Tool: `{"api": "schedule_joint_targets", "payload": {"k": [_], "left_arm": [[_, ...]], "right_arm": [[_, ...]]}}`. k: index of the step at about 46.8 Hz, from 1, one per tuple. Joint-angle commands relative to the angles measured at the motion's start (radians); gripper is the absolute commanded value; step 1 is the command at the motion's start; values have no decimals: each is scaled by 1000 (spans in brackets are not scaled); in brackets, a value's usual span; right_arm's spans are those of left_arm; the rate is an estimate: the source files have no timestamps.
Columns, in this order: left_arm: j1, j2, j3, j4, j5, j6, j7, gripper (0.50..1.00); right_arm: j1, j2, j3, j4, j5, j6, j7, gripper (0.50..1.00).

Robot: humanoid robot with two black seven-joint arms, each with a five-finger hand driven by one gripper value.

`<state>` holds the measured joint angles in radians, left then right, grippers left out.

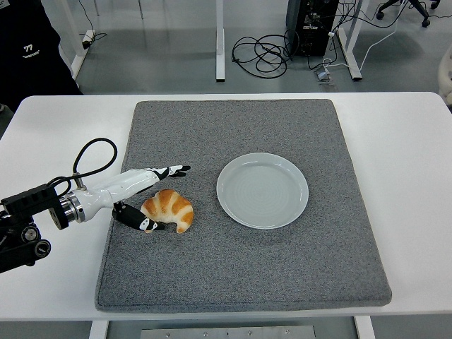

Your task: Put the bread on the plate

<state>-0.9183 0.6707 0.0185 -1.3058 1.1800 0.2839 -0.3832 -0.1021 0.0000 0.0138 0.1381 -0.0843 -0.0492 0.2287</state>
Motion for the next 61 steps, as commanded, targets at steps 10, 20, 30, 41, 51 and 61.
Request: {"api": "schedule_joint_targets", "payload": {"k": [10, 20, 30, 41, 51, 61], "left_arm": [[4, 0, 1, 13, -2, -2, -54, 707], [6, 1, 4, 22, 7, -2, -57, 500], [9, 1, 6, 40, 10, -2, -75, 500], [7, 1, 6, 60, 12, -2, -82, 500], [-5, 6, 4, 66, 10, -3, -83, 500], [-68, 27, -2, 66, -5, -15, -83, 500]], "right_arm": [[-1, 0, 0, 0, 0, 0, 0, 1000], [-1, 0, 0, 0, 0, 0, 0, 1000], [-1, 0, 0, 0, 0, 0, 0, 1000], [-1, 0, 0, 0, 0, 0, 0, 1000], [-1, 0, 0, 0, 0, 0, 0, 1000], [-1, 0, 0, 0, 0, 0, 0, 1000]]}}
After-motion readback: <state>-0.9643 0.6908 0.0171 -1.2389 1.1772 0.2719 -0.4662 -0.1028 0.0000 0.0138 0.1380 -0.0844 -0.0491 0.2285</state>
